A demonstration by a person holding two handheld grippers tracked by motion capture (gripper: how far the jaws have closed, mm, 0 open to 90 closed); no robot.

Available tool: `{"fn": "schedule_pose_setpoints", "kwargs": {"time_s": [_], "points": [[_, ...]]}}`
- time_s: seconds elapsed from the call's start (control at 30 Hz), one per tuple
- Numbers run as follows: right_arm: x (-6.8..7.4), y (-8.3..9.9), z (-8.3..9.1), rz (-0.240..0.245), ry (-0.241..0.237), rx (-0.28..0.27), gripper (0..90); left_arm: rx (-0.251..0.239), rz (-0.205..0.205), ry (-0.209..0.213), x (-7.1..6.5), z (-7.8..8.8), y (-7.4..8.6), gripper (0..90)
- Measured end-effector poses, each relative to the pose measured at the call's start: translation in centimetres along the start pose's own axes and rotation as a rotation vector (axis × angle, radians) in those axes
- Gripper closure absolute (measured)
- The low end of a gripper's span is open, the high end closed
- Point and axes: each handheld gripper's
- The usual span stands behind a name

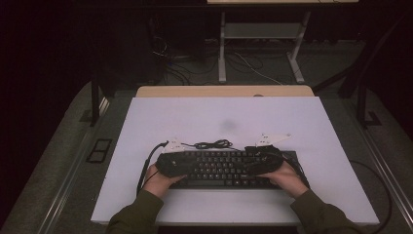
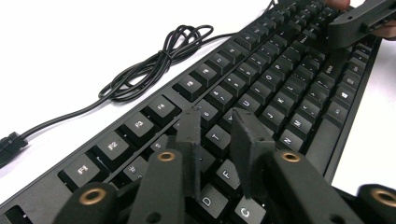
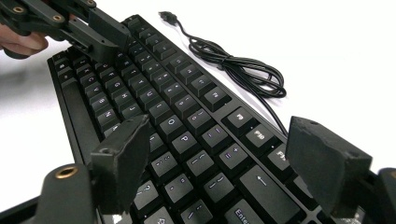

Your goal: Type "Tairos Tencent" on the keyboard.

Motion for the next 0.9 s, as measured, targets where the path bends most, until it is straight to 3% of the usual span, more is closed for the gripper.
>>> {"fn": "schedule_pose_setpoints", "kwargs": {"time_s": [0.2, 0.53, 0.9], "points": [[0.1, -0.1, -0.2, 0.008, -0.015, 0.008, 29.0, -0.017, -0.009, -0.013, -0.3, 0.2, 0.1, 57.3], [0.5, -0.5, -0.9, 0.038, -0.050, 0.029, 54.7, -0.029, 0.002, -0.025, -0.7, 0.8, 0.8, 37.0], [1.1, -1.0, -2.3, 0.073, -0.095, 0.075, 76.7, -0.041, 0.031, -0.063, -0.8, 2.0, 1.7, 24.7]]}}
Point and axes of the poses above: each handheld gripper's, and its own axes: z roughly backward along the jaws, y roughly out of its underside, x roughly to its left, and after that the axes turned 11 degrees about -z, right-handed
